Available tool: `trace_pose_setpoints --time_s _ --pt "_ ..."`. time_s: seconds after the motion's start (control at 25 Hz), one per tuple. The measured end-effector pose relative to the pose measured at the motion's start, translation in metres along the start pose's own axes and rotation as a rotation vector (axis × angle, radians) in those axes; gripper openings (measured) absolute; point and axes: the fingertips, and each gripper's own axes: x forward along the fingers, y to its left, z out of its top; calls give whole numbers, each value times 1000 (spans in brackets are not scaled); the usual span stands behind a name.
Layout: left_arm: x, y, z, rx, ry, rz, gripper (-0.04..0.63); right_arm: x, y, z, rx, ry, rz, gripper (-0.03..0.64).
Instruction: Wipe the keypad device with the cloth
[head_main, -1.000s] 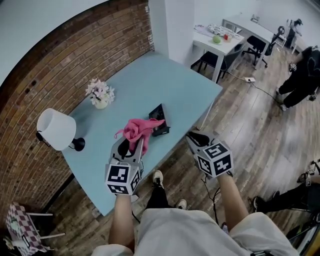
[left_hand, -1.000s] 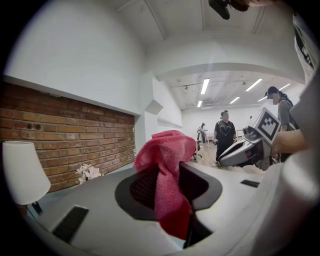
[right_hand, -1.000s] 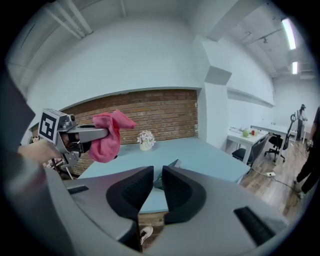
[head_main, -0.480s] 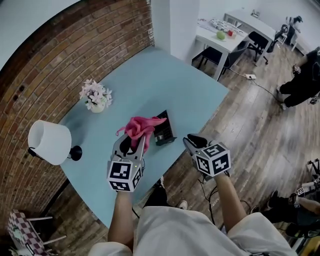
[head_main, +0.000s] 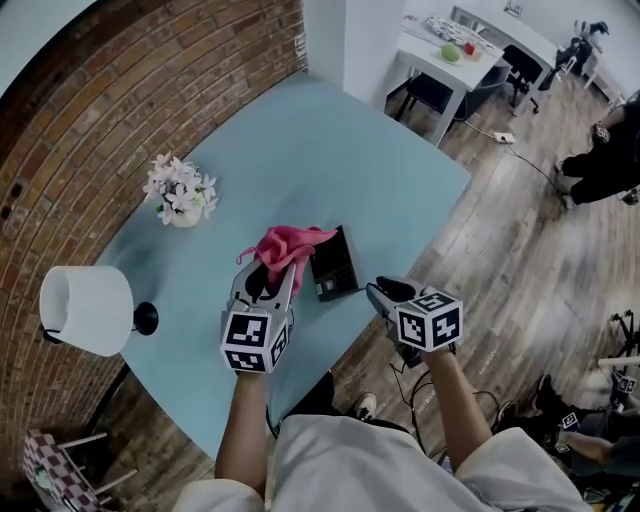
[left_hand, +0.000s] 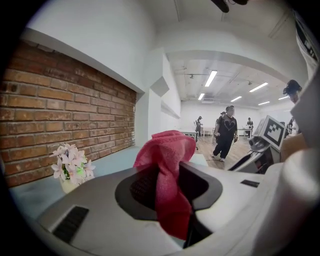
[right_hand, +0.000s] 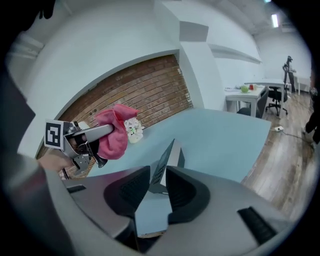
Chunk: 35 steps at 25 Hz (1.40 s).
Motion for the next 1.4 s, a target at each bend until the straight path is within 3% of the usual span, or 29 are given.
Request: trace_pose_setpoints --time_s 0.36,0.6,0.8,1.16,1.4 --pt "47 24 -30 -30 66 -33 145 31 -12 -13 99 67 33 149" --pt "73 31 -54 -39 116 -63 147 41 -20 -21 116 122 34 167" --pt "87 34 -74 -51 146 -79 147 50 -13 -31 105 174 93 206" --pt "108 35 -97 -85 175 -106 147 59 -14 -38 127 206 125 204" --pt "123 32 -114 -125 200 -118 146 62 -9 -38 144 212 164 161"
